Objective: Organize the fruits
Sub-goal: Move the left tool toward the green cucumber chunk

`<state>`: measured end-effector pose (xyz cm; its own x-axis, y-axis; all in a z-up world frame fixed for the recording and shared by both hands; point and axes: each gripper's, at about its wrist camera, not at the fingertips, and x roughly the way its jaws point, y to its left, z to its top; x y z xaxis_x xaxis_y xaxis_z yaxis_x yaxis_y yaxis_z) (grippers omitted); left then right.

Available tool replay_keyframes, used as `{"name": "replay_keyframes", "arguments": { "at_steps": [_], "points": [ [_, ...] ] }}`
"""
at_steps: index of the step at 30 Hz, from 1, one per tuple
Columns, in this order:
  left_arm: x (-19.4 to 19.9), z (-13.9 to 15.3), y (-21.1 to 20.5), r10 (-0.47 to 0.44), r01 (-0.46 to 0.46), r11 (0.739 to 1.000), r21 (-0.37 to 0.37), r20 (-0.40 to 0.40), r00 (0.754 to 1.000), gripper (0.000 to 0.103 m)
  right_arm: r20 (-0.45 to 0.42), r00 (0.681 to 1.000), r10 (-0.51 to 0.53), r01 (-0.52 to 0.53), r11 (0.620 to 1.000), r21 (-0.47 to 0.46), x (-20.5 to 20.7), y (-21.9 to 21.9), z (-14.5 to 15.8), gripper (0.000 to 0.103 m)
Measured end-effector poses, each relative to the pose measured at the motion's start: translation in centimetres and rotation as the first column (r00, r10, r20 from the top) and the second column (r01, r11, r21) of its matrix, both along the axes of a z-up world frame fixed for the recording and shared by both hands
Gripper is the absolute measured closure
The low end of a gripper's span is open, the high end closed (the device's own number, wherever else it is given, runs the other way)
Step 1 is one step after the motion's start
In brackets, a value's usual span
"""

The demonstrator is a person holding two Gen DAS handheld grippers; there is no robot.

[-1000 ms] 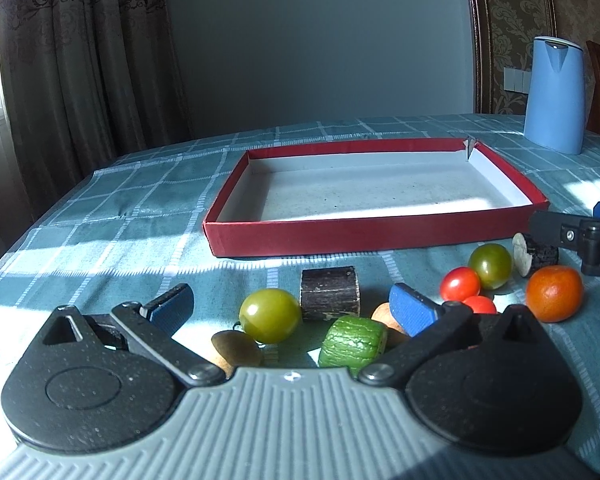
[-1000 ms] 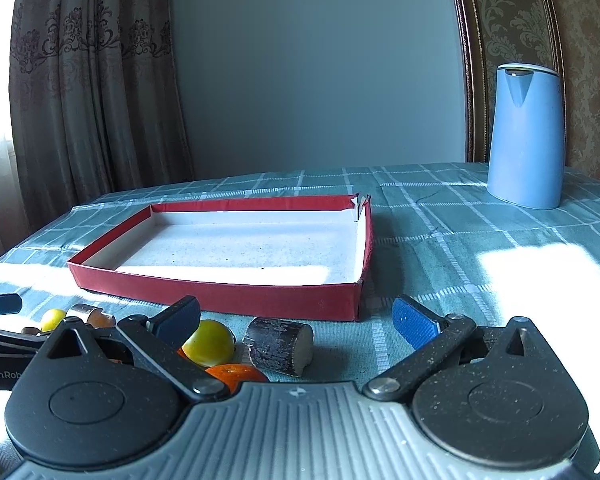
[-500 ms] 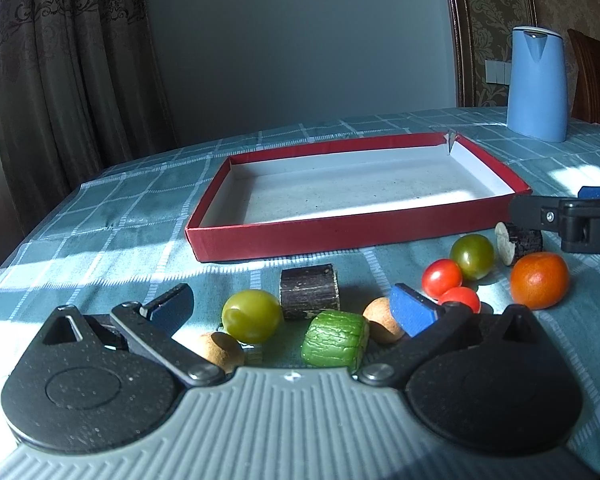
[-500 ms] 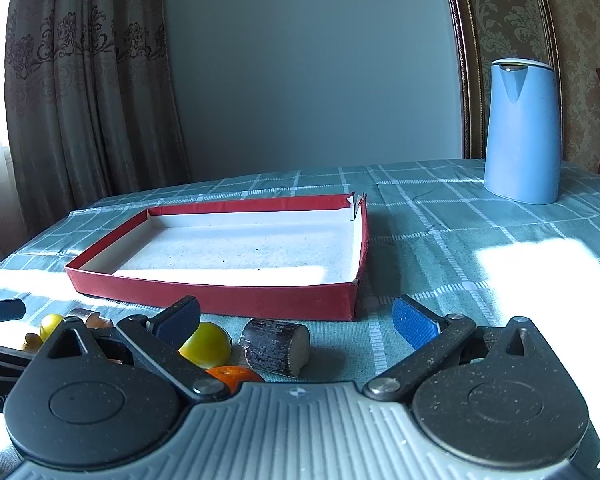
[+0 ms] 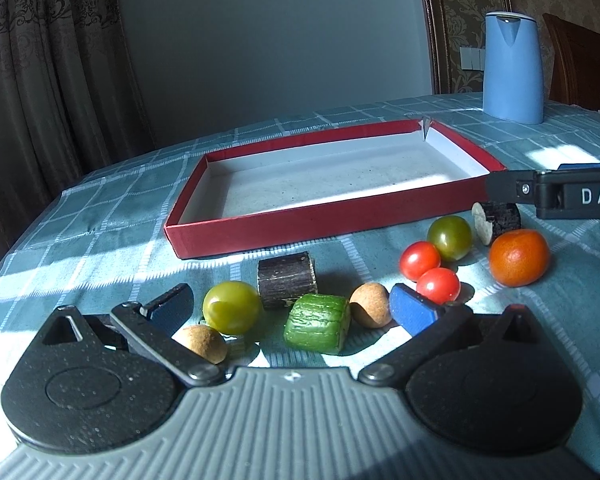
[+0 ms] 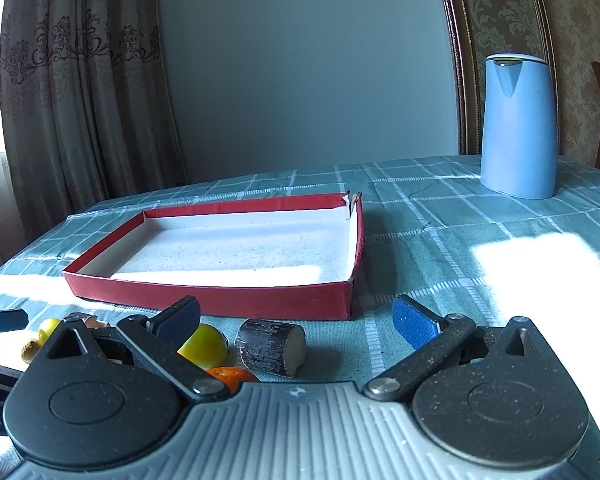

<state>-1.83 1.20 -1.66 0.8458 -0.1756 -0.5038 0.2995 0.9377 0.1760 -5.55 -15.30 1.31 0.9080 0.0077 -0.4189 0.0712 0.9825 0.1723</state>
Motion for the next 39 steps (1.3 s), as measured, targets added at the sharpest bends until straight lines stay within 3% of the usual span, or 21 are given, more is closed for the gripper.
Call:
{"name": "replay_keyframes", "arguments": {
  "at_steps": [17,22,39],
  "points": [
    [0.41,-0.52,-0.42,-0.019,0.02,0.999,0.039,-0.031,0.999,0.001,0.004,1.0,-0.009,0.009,1.0,0.004,-0.05,-0.1,0.08,0.0],
    [0.39,-0.57,-0.56,-0.022,0.024,0.998,0.052,-0.027,0.999,0.008,0.005,1.0,-0.012,0.012,1.0,0.003,-0.05,-0.12,0.05,0.0],
    [0.4,-0.68,-0.59,-0.023,0.025,0.998,0.057,-0.026,0.999,0.005,-0.005,1.0,-0.016,0.016,1.0,0.007,0.07,-0.18,0.0,0.0]
  ]
}}
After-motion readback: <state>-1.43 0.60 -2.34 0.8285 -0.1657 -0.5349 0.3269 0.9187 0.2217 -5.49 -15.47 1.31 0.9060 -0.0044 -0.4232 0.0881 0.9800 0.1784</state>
